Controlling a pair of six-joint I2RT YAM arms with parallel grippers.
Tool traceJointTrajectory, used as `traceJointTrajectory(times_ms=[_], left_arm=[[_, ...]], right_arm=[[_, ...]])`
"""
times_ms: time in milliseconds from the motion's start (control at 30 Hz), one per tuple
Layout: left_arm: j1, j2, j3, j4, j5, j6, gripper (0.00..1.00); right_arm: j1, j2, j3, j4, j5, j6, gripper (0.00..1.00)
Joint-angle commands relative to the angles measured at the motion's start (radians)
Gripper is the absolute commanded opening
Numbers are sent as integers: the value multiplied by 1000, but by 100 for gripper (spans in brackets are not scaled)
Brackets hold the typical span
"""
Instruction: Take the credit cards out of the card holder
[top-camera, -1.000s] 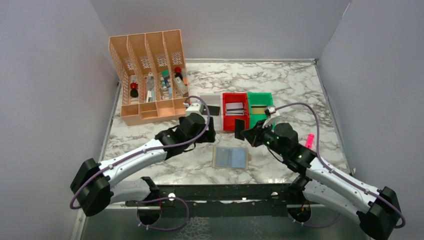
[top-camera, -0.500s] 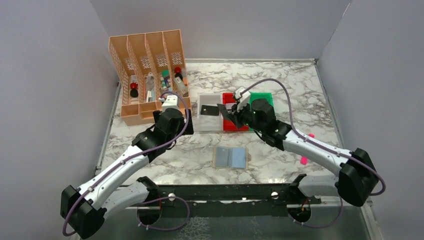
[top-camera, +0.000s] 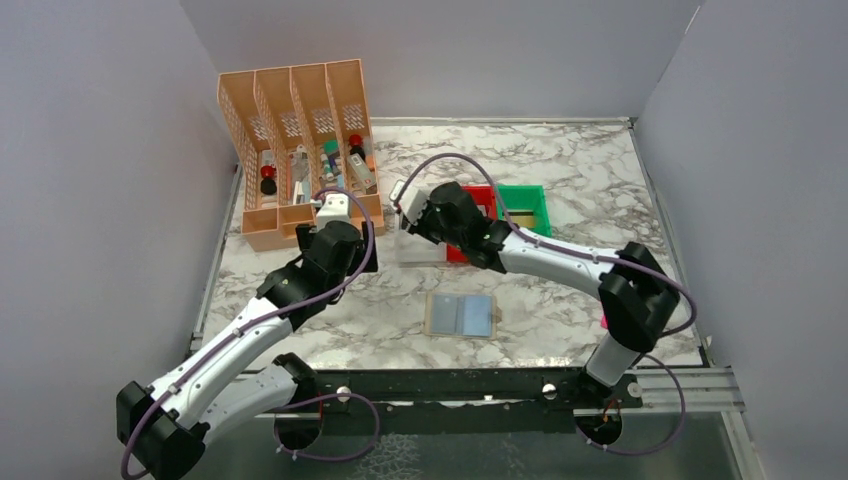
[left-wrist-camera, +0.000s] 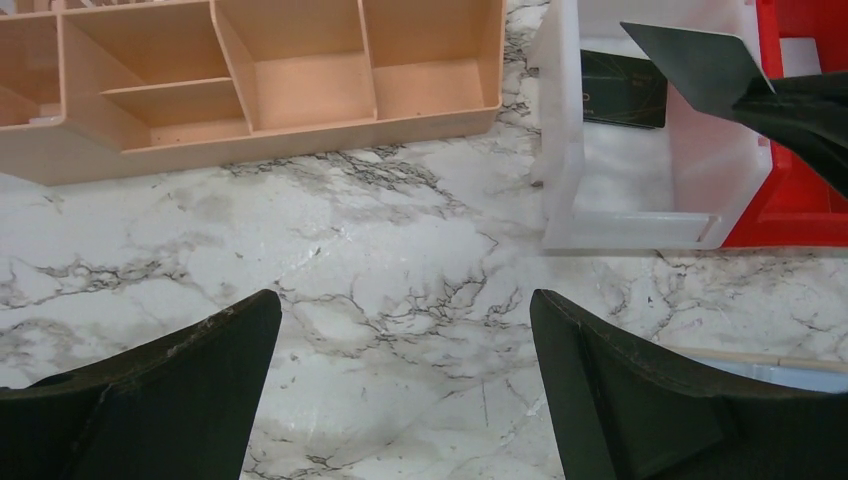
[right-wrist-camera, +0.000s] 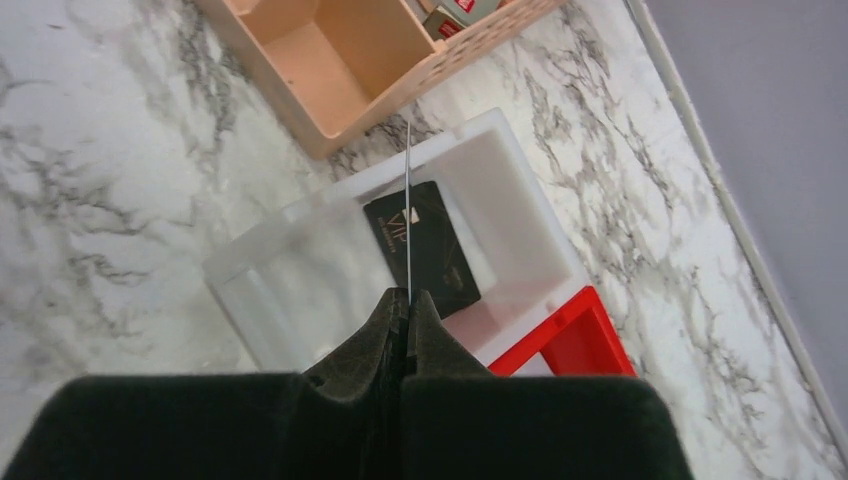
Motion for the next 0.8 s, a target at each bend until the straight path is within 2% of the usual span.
traceJointTrajectory(times_ms=[0,100,467,633,767], left_arm=[[5,-58,-2,-17,-66,-5,99],[5,-82,-6,-16,-81,-10,99],[6,-131,-13,-18,-106,-21,99],[7,-138,-15,-18,-106,-23,99],[7,-138,-17,-19,-105,-25,99]], right_arm=[[8,107,108,-85,180,-145,1],[13,159,141,-91,246,-173,1],[15,274,218,-128,245,-239,2],[16,346,235,-76,309,-273,2],[16,379,233,-42,297,-321,3]])
